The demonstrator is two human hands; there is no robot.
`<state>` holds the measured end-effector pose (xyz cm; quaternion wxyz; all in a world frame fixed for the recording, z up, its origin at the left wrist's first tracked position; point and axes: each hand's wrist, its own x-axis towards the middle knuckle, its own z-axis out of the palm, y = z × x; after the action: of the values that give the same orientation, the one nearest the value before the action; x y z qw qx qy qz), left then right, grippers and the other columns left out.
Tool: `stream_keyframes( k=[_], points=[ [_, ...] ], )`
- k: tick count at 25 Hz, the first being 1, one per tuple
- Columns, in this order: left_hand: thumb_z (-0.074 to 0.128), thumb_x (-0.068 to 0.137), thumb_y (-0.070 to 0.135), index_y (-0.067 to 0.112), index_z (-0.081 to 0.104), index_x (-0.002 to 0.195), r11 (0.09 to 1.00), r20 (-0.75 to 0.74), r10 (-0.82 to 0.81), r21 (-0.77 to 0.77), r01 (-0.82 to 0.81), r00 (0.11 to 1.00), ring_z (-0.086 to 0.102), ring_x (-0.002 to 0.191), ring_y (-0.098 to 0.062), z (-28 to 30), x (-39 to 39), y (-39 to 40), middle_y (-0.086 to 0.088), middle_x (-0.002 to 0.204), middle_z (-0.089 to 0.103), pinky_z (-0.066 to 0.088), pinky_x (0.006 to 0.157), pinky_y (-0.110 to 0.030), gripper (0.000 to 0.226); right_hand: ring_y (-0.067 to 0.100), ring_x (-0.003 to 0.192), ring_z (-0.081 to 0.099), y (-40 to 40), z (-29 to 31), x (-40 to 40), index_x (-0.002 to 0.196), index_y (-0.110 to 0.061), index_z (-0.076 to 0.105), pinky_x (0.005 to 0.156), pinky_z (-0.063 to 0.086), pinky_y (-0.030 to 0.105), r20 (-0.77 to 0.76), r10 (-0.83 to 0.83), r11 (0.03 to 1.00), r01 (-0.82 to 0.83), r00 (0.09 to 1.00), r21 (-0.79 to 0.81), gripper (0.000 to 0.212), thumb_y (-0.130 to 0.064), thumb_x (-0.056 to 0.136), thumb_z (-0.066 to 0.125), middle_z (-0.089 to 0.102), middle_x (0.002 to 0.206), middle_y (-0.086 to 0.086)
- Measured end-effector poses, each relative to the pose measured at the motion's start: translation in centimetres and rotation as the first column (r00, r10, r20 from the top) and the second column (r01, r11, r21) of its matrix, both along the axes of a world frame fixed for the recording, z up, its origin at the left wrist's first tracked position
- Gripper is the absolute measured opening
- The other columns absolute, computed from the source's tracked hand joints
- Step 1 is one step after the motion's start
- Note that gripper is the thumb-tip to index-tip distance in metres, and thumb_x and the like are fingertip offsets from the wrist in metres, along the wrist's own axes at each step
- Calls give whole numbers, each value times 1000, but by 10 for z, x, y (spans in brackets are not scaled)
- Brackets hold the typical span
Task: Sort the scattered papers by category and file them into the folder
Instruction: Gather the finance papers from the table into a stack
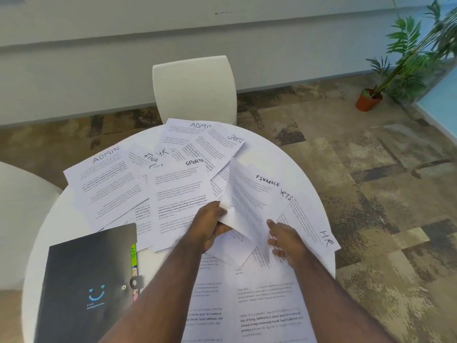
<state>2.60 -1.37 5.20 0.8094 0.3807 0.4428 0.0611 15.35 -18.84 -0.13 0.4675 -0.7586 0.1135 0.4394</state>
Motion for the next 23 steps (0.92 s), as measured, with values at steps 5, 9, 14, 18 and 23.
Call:
stream_keyframes(
  k=[5, 9, 14, 18, 23],
  points=[
    [43, 94, -6, -2, 63, 115, 992, 212, -35, -108, 59, 977, 68, 101, -29, 44, 4, -29, -18, 113, 70, 61, 82, -41, 30, 25, 99, 64, -30, 10, -1, 123, -8, 61, 75, 52, 38, -293, 34, 998, -20, 955, 52, 63, -58, 84, 66, 66, 119, 9],
    [44, 95, -6, 2, 65, 107, 988, 270, -136, -28, 149, 953, 69, 94, -23, 70, -2, -46, -14, 104, 71, 60, 76, -33, 26, 34, 90, 71, -46, 17, -19, 104, -3, 65, 77, 56, 43, -499, 29, 981, 71, 866, 180, 58, -56, 81, 66, 71, 107, 19],
    [47, 93, -4, 3, 64, 105, 955, 303, -297, 109, 277, 905, 65, 99, -24, 84, -35, -41, -15, 108, 68, 55, 88, -34, 22, 34, 98, 69, -43, 28, -61, 126, -2, 62, 77, 58, 46, -649, 30, 785, 384, 761, 487, 42, -31, 95, 65, 66, 117, 23],
    [54, 75, 10, 1, 67, 115, 919, 245, -394, 123, 375, 886, 67, 102, -22, 78, -85, -16, -12, 112, 72, 56, 84, -31, 43, 25, 99, 72, -27, 38, -69, 113, -11, 75, 76, 59, 37, -315, -144, 762, 308, 938, 569, 31, -14, 82, 71, 71, 118, 15],
    [54, 77, 31, 15, 75, 111, 950, 230, -310, 36, 310, 923, 68, 91, -22, 63, -143, 39, -9, 109, 73, 52, 80, -36, 43, 23, 89, 74, -9, 44, -78, 113, -16, 70, 67, 60, 38, 45, -149, 895, 115, 988, 431, 23, -15, 90, 68, 76, 107, 8]
  ],
)
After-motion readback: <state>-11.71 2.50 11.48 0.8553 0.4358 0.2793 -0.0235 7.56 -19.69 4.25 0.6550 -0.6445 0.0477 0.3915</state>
